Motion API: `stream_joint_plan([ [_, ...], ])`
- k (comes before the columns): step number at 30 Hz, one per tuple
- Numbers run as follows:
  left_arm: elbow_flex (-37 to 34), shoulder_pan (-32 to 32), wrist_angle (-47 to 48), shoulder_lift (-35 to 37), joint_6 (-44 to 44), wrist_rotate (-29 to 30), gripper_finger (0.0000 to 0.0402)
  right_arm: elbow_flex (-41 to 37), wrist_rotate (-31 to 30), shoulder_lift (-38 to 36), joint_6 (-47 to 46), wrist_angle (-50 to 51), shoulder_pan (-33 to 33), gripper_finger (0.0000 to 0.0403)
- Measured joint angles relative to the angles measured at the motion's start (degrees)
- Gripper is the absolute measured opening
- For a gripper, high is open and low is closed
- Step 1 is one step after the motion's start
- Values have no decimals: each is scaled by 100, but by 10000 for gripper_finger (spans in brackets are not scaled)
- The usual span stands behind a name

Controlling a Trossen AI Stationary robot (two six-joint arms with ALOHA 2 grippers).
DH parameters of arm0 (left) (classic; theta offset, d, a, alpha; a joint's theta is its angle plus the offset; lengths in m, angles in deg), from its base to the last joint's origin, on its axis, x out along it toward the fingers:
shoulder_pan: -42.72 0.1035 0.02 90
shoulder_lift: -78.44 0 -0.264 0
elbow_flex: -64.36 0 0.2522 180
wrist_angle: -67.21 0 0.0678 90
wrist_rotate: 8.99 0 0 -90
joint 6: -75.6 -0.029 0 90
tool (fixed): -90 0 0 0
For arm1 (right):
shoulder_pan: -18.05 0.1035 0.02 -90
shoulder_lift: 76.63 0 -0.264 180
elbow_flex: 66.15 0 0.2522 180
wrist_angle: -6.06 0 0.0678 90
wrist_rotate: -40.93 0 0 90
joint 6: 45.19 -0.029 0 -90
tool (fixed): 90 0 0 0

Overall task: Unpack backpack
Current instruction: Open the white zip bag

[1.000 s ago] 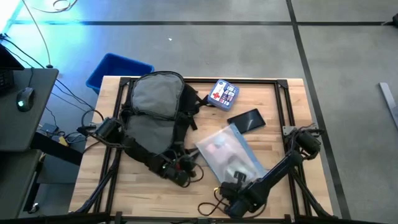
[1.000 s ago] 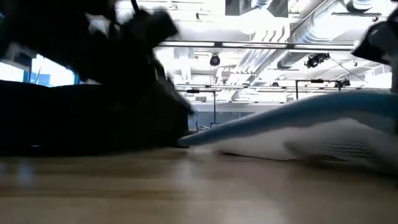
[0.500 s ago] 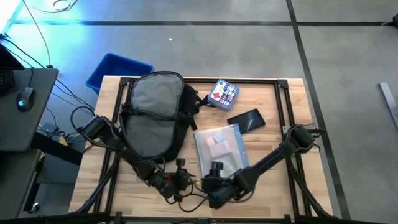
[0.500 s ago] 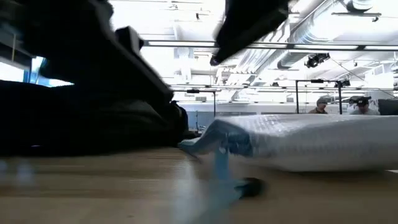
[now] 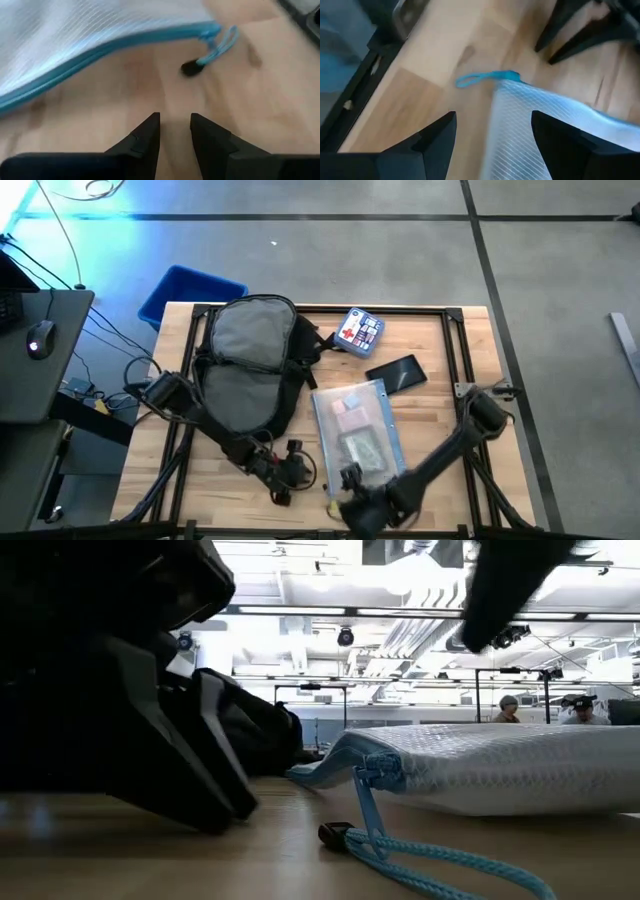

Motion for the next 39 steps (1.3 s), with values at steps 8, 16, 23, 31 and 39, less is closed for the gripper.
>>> stream_joint_plan([
  [8,22,141,-1033,-312,-275,-146,90,21,-2400,1070,-495,-315,434,240],
  [16,190,349,-1251,-626,-163,-425,90,27,-3340,1241,-1121,-294,115,224],
  [23,433,389,-1294,-780,-175,-523,90,11,-2693,1183,-1596,-222,-226,117],
  [31,433,346,-1289,-761,-176,-411,90,-13,-2998,1106,-2370,201,-6,6],
  [39,433,85,-459,-135,-261,5,90,-17,-3698,903,-3806,1436,494,0],
])
